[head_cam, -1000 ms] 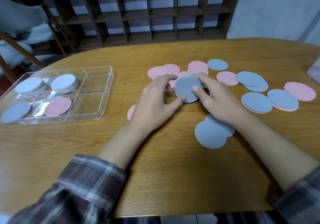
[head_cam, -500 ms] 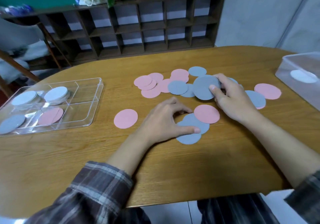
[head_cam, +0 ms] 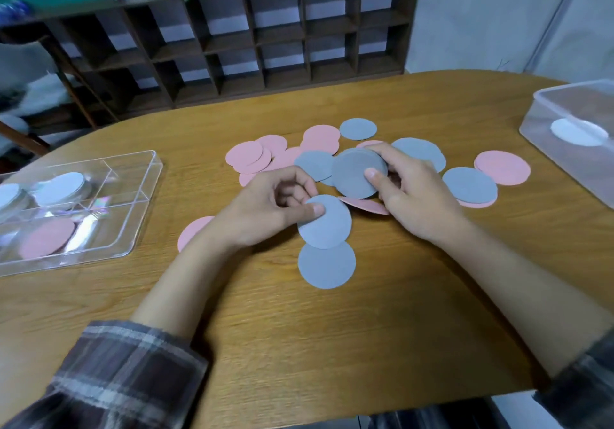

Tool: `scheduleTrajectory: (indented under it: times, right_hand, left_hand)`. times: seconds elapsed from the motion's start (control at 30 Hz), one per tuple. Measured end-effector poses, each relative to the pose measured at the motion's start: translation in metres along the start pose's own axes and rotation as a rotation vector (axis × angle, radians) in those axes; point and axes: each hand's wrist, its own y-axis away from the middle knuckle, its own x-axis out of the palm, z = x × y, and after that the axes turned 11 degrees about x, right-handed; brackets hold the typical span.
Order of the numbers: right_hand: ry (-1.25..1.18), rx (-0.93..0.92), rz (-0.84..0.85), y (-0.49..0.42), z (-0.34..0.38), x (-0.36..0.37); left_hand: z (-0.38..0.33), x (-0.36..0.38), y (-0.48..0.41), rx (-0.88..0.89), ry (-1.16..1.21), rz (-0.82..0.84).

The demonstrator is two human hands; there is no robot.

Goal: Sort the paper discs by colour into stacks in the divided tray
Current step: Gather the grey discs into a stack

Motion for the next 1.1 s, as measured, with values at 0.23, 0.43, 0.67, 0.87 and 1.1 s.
scheduleTrajectory:
  times: [0.23,0.43,0.67,0.87,1.1]
  right_hand:
    - [-0.008,-0.002,-0.005,0.002,0.006,-0.001]
    - [-0.006,-0.011,0.032,0.004,0.01,0.002]
    - [-0.064,0.024,0.071,0.006,0.013,0.003]
    - [-0.046,-0.013,0.11,0.01,0.018,0.006]
    - [0.128,-0.082,0.115,0.012,0.02,0.011]
  left_hand:
    - [-0.007,-0.001,0.006,0.041,0.095,-0.095]
    - [-0.011,-0.003,0.01,0.065,0.127,-0.179]
    - [-0.011,0.013,0.009,0.083,-0.013,-0.355]
    - [-0.008,0.022,0.008,0.053,-0.067,-0.384]
    - [-0.011,0.025,0.011,0.067,-0.243,-0.404]
